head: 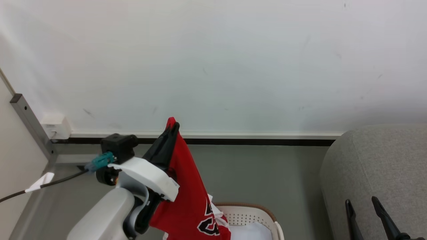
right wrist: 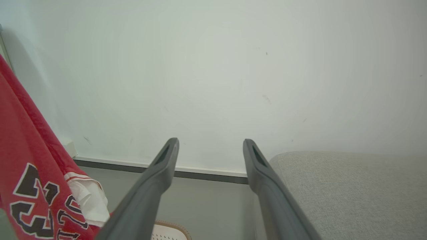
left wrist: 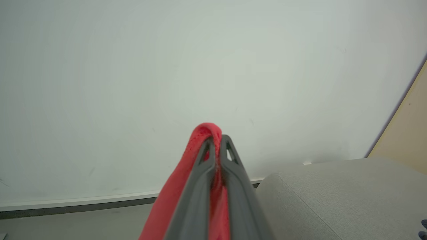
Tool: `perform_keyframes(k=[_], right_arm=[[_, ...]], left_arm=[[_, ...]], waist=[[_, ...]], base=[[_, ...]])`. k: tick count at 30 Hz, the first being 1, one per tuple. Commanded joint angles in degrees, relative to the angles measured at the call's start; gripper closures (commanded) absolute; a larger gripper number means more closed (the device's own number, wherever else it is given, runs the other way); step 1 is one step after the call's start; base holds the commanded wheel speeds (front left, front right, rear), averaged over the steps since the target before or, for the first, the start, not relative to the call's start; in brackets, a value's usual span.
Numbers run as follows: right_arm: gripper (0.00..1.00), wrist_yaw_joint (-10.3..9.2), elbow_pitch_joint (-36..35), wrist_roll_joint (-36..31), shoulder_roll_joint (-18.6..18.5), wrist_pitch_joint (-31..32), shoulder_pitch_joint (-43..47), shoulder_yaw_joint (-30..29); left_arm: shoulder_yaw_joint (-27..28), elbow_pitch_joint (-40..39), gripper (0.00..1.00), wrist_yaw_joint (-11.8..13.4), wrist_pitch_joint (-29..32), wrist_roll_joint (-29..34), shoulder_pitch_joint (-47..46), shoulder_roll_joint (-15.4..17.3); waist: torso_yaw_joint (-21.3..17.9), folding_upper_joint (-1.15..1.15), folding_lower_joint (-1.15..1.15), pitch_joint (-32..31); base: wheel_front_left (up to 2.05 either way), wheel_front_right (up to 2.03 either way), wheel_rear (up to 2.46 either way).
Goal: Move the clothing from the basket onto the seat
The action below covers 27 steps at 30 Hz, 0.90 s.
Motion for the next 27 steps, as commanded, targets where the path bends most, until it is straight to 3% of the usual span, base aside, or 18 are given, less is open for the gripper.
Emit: perform_keyframes(k=[1,7,11,21,27], right_arm=[[0.0,-0.14,-0.2,0.3,-0.2,0.0,0.8,-0.2],[0.0,-0.14,-0.8,0.3,-0.7,0.0,-0.2,1.1],[0.0,-0.14,-1.2,1.7,-2.2,0.0,-1.8,5.0],[0.0,-0.13,3.6,11.7,-11.1,0.0,-15.4,30.1],[0.0,-0.14,8.2,16.3,-12.1,0.2,-23.6,41.8]], left_arm=[[0.2,-0.9,1.0,0.5,0.1,0.2,0.8,0.8],[-0.2,-3.7,1.0,1.7,1.3,1.0,0.4,1.1],[-0.6,-4.7,1.0,1.9,1.9,1.3,-0.4,0.9],[-1.7,-6.7,1.0,1.6,2.9,0.7,-1.4,0.0],[-2.2,-7.2,1.0,1.5,3.2,0.8,-2.2,-0.7]], waist=[[0.0,-0.01,0.01,-0.2],[0.6,-0.01,0.01,-0.3],[1.4,-0.01,0.01,-0.4],[3.4,-0.01,0.01,-0.3],[4.5,-0.01,0.01,-0.2]], base=[[0.0,0.0,0.0],[0.0,0.0,0.0],[0.0,0.0,0.0],[0.0,0.0,0.0],[0.0,0.0,0.0]])
